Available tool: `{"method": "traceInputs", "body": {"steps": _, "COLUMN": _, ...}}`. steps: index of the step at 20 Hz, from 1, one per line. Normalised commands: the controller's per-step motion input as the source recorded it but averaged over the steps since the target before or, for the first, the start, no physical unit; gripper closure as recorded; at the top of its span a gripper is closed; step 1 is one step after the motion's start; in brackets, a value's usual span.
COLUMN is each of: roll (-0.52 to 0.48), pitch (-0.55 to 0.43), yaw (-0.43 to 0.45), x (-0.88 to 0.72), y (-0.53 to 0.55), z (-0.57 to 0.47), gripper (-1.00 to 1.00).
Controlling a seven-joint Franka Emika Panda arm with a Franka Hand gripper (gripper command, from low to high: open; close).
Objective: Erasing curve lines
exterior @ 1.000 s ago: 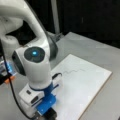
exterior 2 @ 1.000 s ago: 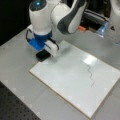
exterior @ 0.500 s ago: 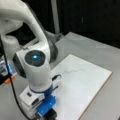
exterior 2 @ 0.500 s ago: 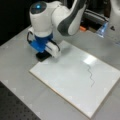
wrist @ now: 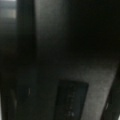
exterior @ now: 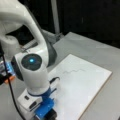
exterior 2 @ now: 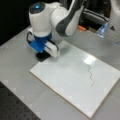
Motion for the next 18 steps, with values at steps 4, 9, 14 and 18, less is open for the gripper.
{"method": "traceInputs", "body": {"steps": 4, "roll": 0.099, "pitch": -0.134, "yaw": -0.025, "x": -0.04, "y": -0.08, "z": -0.08, "gripper": 1.00}}
{"method": "traceInputs", "body": {"steps": 9, "roll": 0.102, "pitch": -0.128, "yaw": -0.038, "x": -0.05, "y": -0.05, "z": -0.09, "gripper": 1.00}}
{"method": "traceInputs", "body": {"steps": 14, "roll": 0.097, "pitch": -0.137, "yaw": -0.071, "x": -0.06, "y": 0.00, "z": -0.09, "gripper": 1.00}}
{"method": "traceInputs", "body": {"steps": 18, "roll": 0.085, "pitch": -0.145, "yaw": -0.081, "x": -0.05, "y": 0.05, "z": -0.13, "gripper": 1.00}}
